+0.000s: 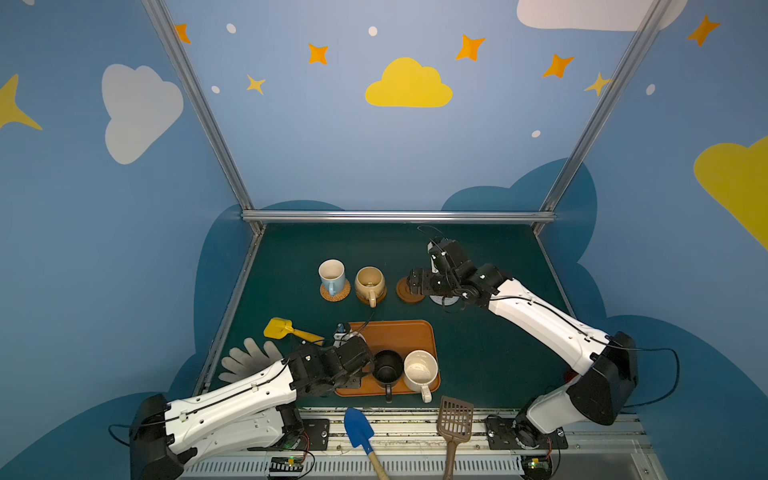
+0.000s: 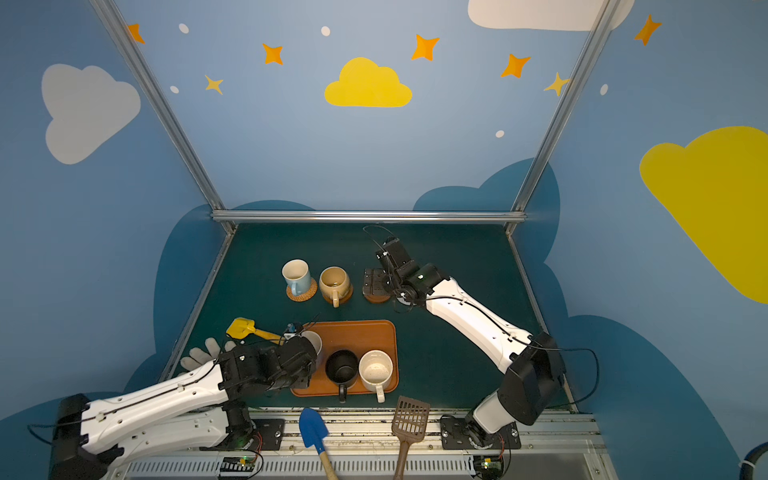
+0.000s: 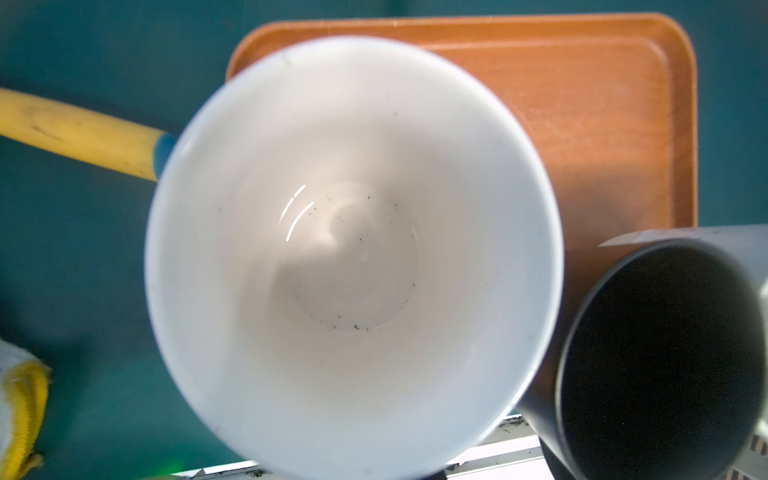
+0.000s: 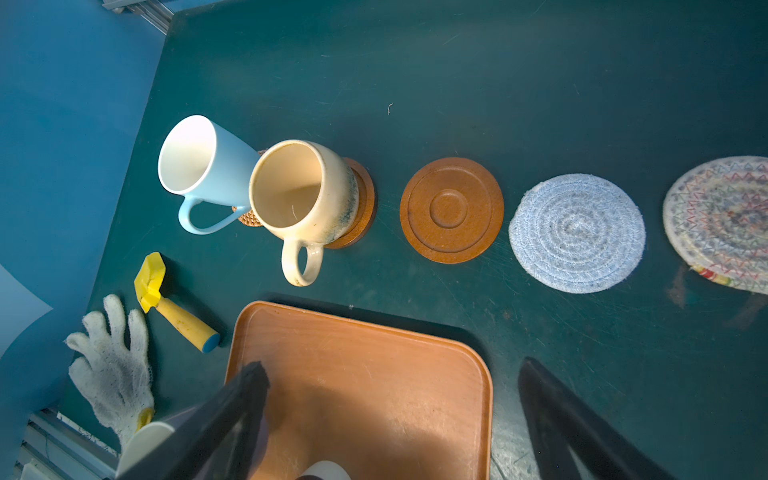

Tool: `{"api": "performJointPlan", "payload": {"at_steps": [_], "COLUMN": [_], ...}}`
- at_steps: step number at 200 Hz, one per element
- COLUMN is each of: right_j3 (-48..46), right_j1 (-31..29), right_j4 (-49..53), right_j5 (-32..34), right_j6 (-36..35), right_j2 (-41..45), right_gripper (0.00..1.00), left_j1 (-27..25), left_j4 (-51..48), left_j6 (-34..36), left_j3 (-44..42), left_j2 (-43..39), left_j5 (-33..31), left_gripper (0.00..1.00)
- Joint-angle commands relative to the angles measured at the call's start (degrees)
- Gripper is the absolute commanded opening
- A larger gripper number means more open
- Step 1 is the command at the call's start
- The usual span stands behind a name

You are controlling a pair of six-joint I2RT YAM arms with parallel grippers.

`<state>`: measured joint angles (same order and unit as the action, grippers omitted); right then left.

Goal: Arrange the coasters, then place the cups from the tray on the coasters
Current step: 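Lift the lavender mug with the left gripper and carry it toward the brown wooden coaster, then lower the lavender mug onto the brown wooden coaster with the left gripper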

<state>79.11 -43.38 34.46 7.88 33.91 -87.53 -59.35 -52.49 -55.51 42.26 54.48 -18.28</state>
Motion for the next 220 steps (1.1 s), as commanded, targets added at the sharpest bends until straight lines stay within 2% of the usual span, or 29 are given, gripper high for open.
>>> {"api": "performJointPlan", "payload": {"at_steps": [1, 55, 104, 129, 164, 220], "right_j3": [-0.7, -1.4, -4.3, -7.3, -9.3, -13.2], "right_j1": [0.5, 2.8, 7.9, 10.9, 16.0, 19.6], "right_j4": [-0.5, 2.2, 4.2, 4.6, 5.3, 5.3], "right_j5": [0.8, 3.7, 3.7, 2.8, -1.7, -4.0], "right_j6": [0.4, -0.2, -1.2, -1.7, -2.4, -3.2], "right_j2": [1.5, 4.8, 11.4, 13.8, 14.9, 18.5], "right_gripper": [0.94, 0.95, 0.95, 0.95, 0.95, 0.96], "left_j1": [1.2, 4.3, 8.1, 9.8, 11.1, 12.6], "left_j4": [-0.4, 4.2, 7.4, 10.5, 11.7, 14.1], "left_j6": [3.2, 14.0, 21.1, 22.6, 24.3, 23.9], "left_j3": [5.3, 19.0, 33.1, 37.4, 43.8, 50.1], "left_j2": [-0.1, 7.8, 18.8, 24.1, 32.1, 43.1], "left_j5": [-4.2, -5.8, -2.1, -0.4, 2.2, 3.2], "left_gripper": [0.04, 0.04, 0.04, 0.04, 0.04, 0.04]}}
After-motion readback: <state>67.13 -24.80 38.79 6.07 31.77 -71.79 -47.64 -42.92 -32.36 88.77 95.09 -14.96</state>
